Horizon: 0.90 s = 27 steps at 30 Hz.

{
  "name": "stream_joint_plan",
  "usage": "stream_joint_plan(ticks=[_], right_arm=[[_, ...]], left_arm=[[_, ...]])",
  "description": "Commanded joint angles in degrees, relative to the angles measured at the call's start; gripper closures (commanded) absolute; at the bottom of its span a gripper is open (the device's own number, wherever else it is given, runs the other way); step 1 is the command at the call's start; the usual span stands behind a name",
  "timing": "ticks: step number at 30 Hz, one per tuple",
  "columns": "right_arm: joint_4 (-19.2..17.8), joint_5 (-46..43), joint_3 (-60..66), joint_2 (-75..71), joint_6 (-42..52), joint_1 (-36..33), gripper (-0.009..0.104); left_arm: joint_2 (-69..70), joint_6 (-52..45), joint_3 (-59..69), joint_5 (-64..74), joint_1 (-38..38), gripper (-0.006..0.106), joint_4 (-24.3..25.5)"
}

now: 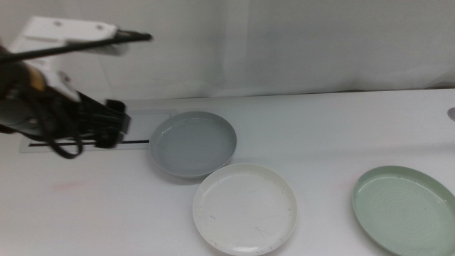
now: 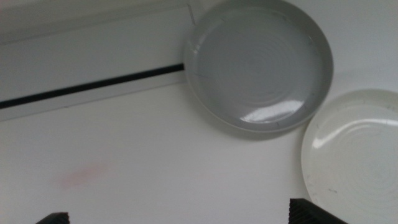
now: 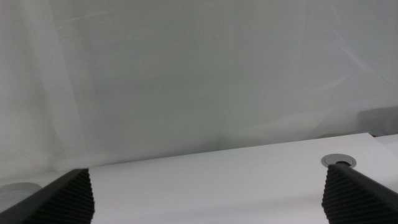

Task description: Stack the three bowls on top of each other.

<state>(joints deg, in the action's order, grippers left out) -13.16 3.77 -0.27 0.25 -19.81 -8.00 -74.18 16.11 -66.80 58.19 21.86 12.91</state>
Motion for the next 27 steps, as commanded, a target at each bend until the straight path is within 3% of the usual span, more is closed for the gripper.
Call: stream_joint_plan(ticks=[1, 10, 14, 27], right_arm=[[-0.16, -0.76, 2.3, -0.91, 0.28, 0.0, -0.008], [-0.16, -0.76, 2.3, -0.91, 0.28, 0.0, -0.008], [-0.16, -0.76, 2.3, -0.91, 0.28, 0.0, -0.008], [-0.16, -0.76, 2.3, -0.91, 0.28, 0.0, -0.008]], left_arm=[[2.14, 2.31, -0.37, 0.76, -0.23, 0.009, 1.72], [-3.03, 6.78, -0.46, -6.68, -2.64, 0.009, 1.62], [-9.47, 6.03, -3.07, -8.9, -7.12, 0.009, -1.82], [-33.03, 4.66, -19.0, -7.65, -9.34, 0.013, -5.03]])
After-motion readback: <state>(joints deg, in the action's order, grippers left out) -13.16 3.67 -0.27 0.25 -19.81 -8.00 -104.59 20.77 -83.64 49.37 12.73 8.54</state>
